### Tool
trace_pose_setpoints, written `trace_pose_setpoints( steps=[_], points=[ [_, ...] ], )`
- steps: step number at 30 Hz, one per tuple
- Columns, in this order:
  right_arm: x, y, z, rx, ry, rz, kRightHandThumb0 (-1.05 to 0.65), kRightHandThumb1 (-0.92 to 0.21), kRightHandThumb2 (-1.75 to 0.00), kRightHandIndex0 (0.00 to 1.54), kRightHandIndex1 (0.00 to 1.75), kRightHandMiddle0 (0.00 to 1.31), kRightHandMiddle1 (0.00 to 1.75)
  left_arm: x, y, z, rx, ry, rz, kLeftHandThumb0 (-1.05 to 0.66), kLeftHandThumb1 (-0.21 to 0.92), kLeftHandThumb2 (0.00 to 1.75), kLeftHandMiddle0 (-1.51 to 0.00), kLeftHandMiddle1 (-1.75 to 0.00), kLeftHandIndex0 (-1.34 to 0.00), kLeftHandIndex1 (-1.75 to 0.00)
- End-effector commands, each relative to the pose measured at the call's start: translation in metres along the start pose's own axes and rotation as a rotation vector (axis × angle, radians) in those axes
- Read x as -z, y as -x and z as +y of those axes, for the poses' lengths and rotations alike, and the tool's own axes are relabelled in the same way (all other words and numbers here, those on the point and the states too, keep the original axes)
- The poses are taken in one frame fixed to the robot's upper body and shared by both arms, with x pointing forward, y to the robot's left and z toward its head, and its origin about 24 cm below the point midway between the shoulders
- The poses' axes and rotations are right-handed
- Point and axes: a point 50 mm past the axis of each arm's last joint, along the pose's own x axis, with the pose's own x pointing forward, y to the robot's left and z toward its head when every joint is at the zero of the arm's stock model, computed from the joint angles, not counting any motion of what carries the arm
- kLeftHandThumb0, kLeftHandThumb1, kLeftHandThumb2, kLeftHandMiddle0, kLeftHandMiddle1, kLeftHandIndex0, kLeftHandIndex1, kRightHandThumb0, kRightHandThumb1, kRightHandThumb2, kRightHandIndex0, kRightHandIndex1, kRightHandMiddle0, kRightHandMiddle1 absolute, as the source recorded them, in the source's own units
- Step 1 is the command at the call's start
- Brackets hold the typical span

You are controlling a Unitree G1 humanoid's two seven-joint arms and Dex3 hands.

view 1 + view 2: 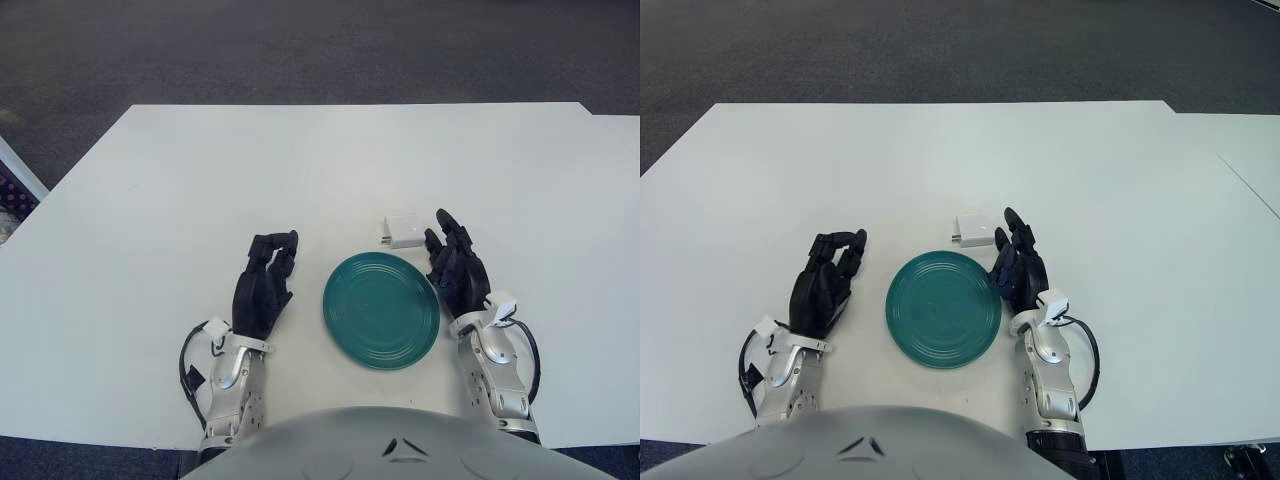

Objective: Put the charger into the plate.

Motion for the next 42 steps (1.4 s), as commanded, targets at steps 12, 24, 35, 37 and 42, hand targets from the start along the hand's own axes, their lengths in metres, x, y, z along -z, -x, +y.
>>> trace_pose_setpoints(
  steps=[12,24,35,37,42],
  points=[
    [-0.010,-0.016,-0.056,0.130,0.140,0.069,-0.66,-0.92,-0.97,0.12,0.01,0.00,0.29,0.019,0.012,-0.006,-0.150,0.140,0.080,-0.92,0.92,0.36,-0.39,-0.06,-0.20,-1.74],
    [-0.055,-0.039,-0.039,0.106,0.605,-0.217,-0.68,-0.92,-0.46,0.20,0.01,0.00,0.60,0.022,0.007,-0.011,-0.097,0.188,0.076,-0.94,0.92,0.46,-0.28,0.00,-0.05,-1.74],
    [-0.073,-0.063,-0.027,0.027,0.958,-0.368,-0.76,-0.92,-0.37,0.24,0.02,0.00,0.61,0.021,0.005,-0.014,-0.100,0.162,0.105,-0.94,0.92,0.54,-0.31,-0.02,-0.09,-1.74],
    [-0.074,-0.067,-0.024,0.014,0.999,-0.387,-0.78,-0.92,-0.37,0.24,0.02,0.00,0.61,0.021,0.005,-0.014,-0.101,0.174,0.110,-0.94,0.92,0.54,-0.33,-0.02,-0.12,-1.75],
    [-0.074,-0.071,-0.018,-0.032,1.100,-0.407,-0.81,-0.92,-0.38,0.22,0.01,0.00,0.61,0.020,0.005,-0.015,-0.095,0.174,0.105,-0.93,0.92,0.54,-0.35,-0.03,-0.17,-1.75]
  ],
)
